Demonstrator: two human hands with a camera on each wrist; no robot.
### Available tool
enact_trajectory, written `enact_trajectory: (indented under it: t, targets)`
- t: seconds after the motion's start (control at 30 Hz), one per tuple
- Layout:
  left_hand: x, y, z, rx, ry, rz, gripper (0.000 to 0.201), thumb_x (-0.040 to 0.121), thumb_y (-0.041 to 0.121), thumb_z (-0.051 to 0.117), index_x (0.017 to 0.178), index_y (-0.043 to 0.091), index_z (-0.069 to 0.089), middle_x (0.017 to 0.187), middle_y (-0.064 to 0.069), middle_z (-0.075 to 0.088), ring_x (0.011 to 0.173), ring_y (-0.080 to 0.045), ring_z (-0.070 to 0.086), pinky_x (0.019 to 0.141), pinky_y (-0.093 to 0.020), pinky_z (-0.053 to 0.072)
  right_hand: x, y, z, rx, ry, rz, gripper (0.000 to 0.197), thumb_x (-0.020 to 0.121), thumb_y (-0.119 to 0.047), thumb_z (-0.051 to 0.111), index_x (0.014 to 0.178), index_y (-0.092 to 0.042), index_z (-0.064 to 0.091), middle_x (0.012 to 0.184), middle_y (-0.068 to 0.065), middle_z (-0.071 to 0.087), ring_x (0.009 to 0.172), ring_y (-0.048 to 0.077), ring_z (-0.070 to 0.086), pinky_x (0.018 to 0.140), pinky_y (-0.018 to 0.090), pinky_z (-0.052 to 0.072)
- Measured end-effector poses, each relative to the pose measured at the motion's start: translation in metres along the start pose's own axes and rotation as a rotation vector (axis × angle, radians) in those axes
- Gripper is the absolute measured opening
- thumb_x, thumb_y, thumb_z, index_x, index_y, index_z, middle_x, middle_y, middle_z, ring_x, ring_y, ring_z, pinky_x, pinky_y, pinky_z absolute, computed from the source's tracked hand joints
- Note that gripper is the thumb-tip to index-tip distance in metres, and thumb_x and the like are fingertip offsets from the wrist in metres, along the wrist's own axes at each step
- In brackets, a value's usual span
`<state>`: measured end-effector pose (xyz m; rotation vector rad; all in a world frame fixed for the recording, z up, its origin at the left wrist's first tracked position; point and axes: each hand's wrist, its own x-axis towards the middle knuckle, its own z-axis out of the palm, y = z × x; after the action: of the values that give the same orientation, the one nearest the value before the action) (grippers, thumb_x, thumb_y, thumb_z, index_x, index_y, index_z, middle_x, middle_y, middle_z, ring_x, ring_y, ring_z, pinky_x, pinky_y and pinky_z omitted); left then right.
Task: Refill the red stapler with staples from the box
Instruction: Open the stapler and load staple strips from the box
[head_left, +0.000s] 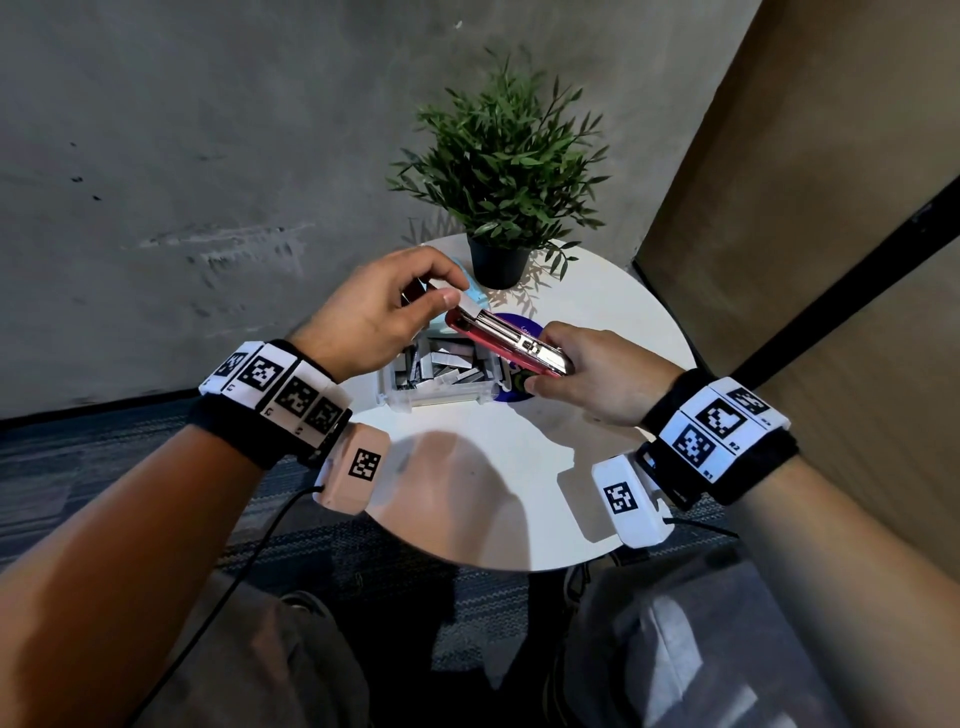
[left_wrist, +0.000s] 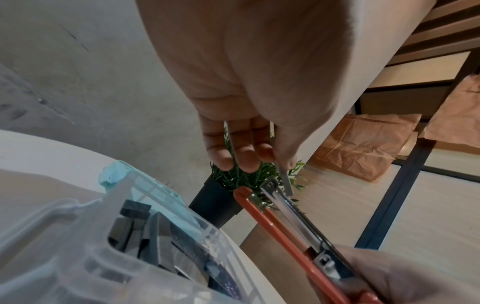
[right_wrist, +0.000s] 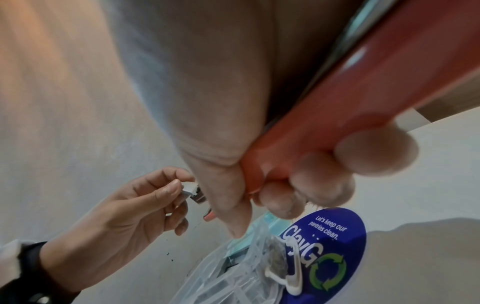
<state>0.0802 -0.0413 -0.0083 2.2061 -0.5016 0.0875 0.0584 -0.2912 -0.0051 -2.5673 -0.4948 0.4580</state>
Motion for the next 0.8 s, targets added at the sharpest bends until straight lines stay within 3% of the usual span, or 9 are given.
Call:
enact_trajectory:
  t: [0.1, 0.37, 0.5, 0.7, 0.8]
  targets:
    - [0.0001, -0.0012, 0.0025, 0.082, -0.017, 0.034, 0.012, 0.096, 0.024, 0.060, 0.107, 0.023, 0.066, 0.091, 0.019, 0.057, 0.076, 0.003, 0.052, 0.067, -0.016, 0.037, 0.0004, 0.0007, 0.0003, 0.010, 0.003, 0.001, 0.024, 0.091, -0.033, 0.068, 0.100, -0.022, 0.049, 0.069, -0.011, 0.050, 0.057, 0.001, 0.046, 0.046, 0.013, 0.034]
    - [0.0007, -0.0065, 0.0046, 0.033, 0.001, 0.032, 0.012, 0.096, 0.026, 0.060, 0.106, 0.023, 0.067, 0.088, 0.029, 0.057, 0.076, 0.006, 0.054, 0.069, -0.022, 0.039, 0.0013, 0.0018, 0.0012, 0.016, 0.003, -0.005, 0.024, 0.091, -0.034, 0.068, 0.099, -0.023, 0.048, 0.070, -0.012, 0.051, 0.059, 0.000, 0.047, 0.047, 0.013, 0.033]
    - [0.0009, -0.0060, 0.0059, 0.067, -0.005, 0.045, 0.011, 0.096, 0.025, 0.060, 0.105, 0.025, 0.066, 0.091, 0.023, 0.057, 0.077, 0.006, 0.053, 0.068, -0.016, 0.037, -0.0001, 0.0010, 0.0017, 0.027, 0.001, -0.011, 0.023, 0.091, -0.032, 0.068, 0.098, -0.024, 0.047, 0.071, -0.014, 0.050, 0.058, -0.001, 0.046, 0.047, 0.008, 0.035]
    - [0.0011, -0.0067, 0.0071, -0.009, 0.009, 0.036, 0.011, 0.096, 0.023, 0.061, 0.105, 0.021, 0.067, 0.087, 0.038, 0.058, 0.074, 0.009, 0.054, 0.068, -0.016, 0.037, -0.0015, -0.0007, 0.0000, 0.048, 0.013, -0.013, 0.023, 0.091, -0.031, 0.068, 0.095, -0.025, 0.046, 0.067, -0.012, 0.048, 0.054, 0.000, 0.044, 0.047, 0.008, 0.036]
    - [0.0006, -0.0055, 0.0071, 0.011, 0.014, 0.057, 0.011, 0.096, 0.023, 0.061, 0.105, 0.021, 0.067, 0.088, 0.036, 0.058, 0.076, 0.011, 0.054, 0.068, -0.011, 0.036, -0.0006, 0.0000, 0.0010, 0.041, 0.006, -0.009, 0.023, 0.091, -0.032, 0.067, 0.097, -0.025, 0.046, 0.069, -0.012, 0.050, 0.056, 0.000, 0.045, 0.047, 0.009, 0.036]
